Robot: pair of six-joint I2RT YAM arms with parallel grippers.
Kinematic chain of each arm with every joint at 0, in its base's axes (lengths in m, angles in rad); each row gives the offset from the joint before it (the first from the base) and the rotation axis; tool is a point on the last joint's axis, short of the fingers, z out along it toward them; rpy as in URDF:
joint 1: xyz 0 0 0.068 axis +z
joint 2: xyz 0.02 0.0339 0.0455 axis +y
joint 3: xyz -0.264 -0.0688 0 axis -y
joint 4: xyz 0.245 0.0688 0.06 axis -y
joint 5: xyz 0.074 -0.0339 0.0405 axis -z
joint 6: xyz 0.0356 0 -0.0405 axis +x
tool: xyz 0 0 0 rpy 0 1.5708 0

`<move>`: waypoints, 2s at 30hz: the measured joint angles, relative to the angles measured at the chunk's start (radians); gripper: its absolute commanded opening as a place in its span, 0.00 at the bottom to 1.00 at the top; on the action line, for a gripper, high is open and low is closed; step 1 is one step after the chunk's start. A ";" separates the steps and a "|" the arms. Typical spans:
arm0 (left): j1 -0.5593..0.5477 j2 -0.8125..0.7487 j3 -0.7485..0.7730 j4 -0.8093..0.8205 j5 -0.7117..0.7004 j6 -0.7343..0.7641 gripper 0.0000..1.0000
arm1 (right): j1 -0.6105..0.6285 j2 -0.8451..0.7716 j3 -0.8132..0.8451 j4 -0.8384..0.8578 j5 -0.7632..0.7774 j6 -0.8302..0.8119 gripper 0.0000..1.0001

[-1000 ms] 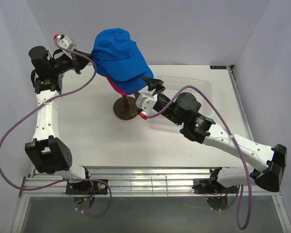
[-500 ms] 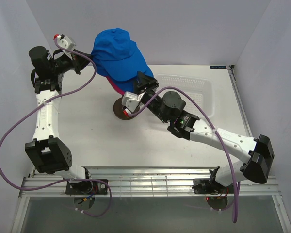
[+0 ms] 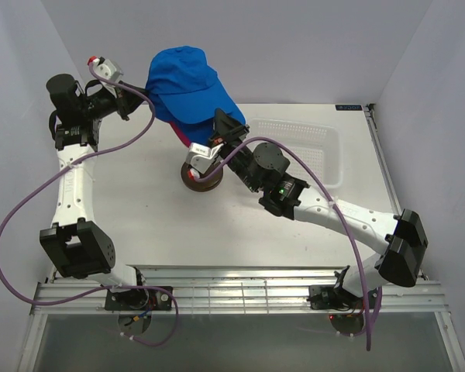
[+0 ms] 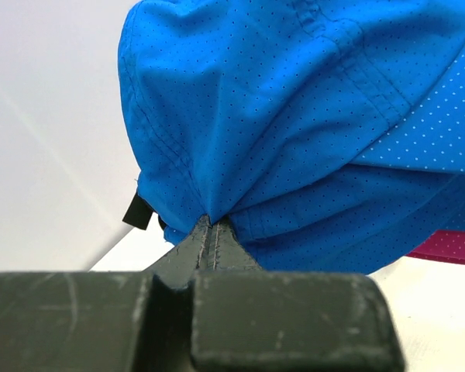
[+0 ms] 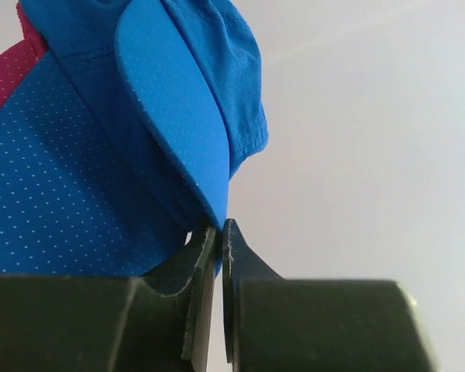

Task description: Stack the hats

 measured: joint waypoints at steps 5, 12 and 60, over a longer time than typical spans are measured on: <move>0.000 -0.002 0.019 -0.040 -0.018 0.038 0.00 | 0.013 -0.001 0.000 0.000 0.006 -0.050 0.08; 0.017 -0.006 0.029 -0.045 -0.037 0.038 0.00 | 0.026 0.027 0.066 -0.014 0.019 -0.099 0.08; 0.007 -0.077 -0.109 -0.127 0.021 0.206 0.00 | -0.004 -0.134 -0.037 -0.320 -0.123 0.016 0.08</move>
